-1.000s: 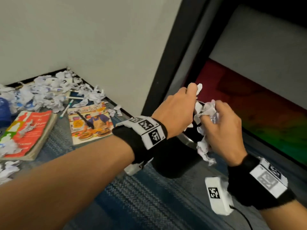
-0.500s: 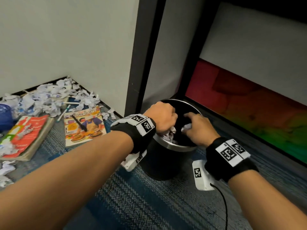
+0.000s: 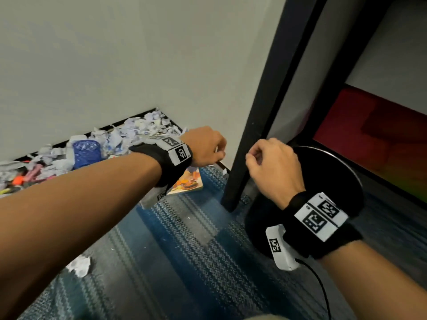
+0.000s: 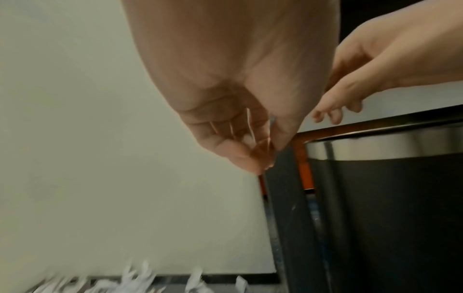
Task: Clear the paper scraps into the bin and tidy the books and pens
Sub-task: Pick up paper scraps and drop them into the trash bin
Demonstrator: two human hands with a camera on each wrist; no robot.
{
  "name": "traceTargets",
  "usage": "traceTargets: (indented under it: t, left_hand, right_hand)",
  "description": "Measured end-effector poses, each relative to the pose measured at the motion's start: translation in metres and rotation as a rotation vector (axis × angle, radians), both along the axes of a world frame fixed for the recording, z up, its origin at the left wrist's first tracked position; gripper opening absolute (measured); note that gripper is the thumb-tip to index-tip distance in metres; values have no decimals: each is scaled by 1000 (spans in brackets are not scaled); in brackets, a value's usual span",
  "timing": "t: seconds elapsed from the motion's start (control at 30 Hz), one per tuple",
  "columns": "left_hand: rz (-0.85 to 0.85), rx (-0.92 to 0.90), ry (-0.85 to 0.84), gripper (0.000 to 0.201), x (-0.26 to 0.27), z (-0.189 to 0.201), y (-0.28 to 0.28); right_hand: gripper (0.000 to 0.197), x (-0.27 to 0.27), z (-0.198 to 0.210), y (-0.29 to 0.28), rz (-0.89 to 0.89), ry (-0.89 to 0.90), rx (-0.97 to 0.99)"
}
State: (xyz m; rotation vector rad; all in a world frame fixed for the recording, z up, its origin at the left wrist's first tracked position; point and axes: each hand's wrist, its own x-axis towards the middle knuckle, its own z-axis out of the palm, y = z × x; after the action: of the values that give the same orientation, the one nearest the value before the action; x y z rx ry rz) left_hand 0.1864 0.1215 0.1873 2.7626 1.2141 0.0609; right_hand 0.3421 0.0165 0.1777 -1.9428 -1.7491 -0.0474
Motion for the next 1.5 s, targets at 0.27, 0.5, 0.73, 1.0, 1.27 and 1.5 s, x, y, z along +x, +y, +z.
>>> traceTargets:
  t: [0.27, 0.5, 0.73, 1.0, 1.27, 1.5]
  left_hand:
    - [185, -65, 196, 26, -84, -69, 83]
    - [337, -243, 63, 34, -118, -114, 119]
    - [325, -224, 70, 46, -116, -183, 148]
    - [414, -275, -36, 57, -104, -231, 190]
    - [407, -201, -118, 79, -73, -269, 211]
    - [172, -227, 80, 47, -59, -274, 263]
  right_hand:
    - [18, -57, -39, 72, 56, -222, -297]
    - [19, -89, -82, 129, 48, -210, -622]
    - [40, -92, -170, 183, -165, -101, -772]
    - [46, -67, -240, 228, -408, -4, -656]
    - [35, -72, -262, 242, -489, 56, -572]
    - [31, -70, -254, 273, -203, 54, -398]
